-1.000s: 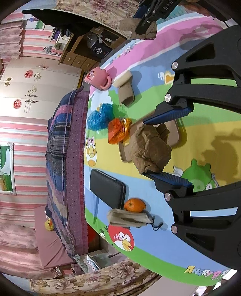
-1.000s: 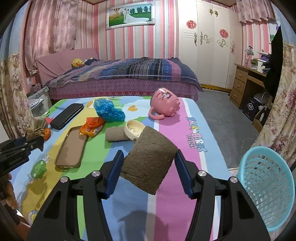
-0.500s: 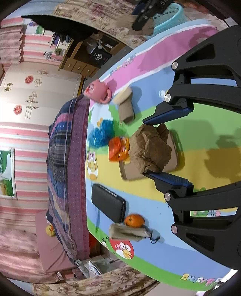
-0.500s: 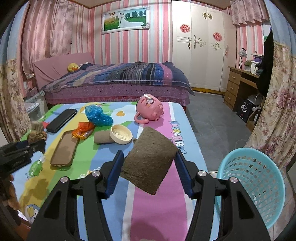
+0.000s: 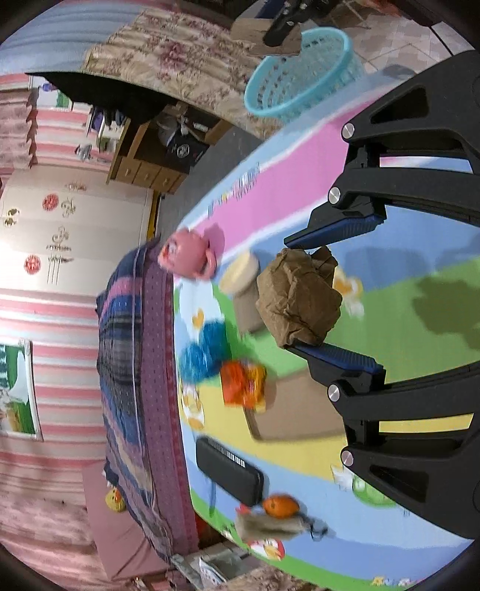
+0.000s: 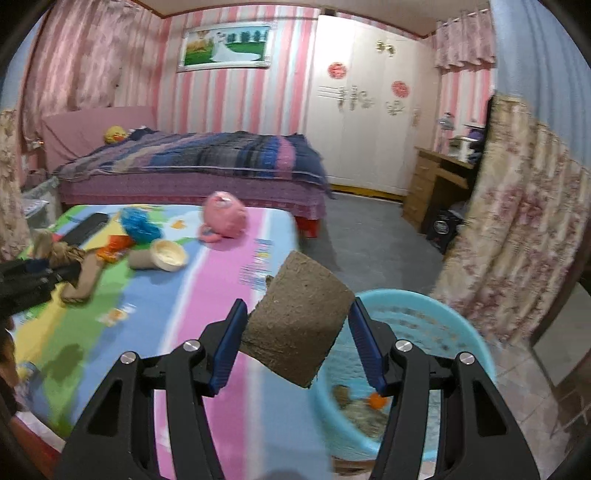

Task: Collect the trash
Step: 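Carry the paper ball and cardboard sleeve over the blue basket with both grippers, then open the left gripper to drop the paper ball into the basket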

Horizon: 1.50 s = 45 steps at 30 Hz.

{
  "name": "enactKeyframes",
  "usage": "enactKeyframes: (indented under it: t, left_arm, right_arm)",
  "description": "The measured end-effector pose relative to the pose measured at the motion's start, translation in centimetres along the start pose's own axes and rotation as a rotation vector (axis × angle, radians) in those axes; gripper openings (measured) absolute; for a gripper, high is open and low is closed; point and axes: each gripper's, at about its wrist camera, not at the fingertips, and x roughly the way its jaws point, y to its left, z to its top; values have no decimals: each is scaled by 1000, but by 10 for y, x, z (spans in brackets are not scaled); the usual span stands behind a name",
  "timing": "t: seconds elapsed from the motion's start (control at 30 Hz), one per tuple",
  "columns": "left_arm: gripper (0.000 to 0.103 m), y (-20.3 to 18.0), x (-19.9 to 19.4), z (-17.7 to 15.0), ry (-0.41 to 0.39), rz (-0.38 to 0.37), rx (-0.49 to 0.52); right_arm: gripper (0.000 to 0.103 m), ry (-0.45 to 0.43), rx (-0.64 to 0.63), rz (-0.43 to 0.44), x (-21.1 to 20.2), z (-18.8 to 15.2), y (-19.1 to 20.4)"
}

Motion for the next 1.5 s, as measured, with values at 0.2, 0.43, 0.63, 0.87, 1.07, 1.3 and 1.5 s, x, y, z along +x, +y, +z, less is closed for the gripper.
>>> enactKeyframes:
  t: [0.2,0.43,0.63,0.87,1.07,1.3,1.5]
  left_arm:
    - [49,-55,17,3,5,-61,80]
    - [49,-115,38,9,13,-145,125]
    - [49,-173,57,12,14,-243,166]
    - [50,-234,80,8,27,-329,252]
    - [54,-267,98,7,40,-349,311]
    - [85,-258,100,11,32,-293,320]
    - [92,-227,93,16,19,-229,269]
  right_arm:
    - [57,25,56,-78,8,-13,-56]
    - [57,48,143,-142,19,-28,-109]
    - [56,74,175,-179,31,-41,-135]
    - [56,88,226,-210,34,-55,-158]
    - [56,91,260,-212,37,-62,-170]
    - [56,108,255,-214,41,-69,-169]
    - [57,121,232,-201,51,-62,-167]
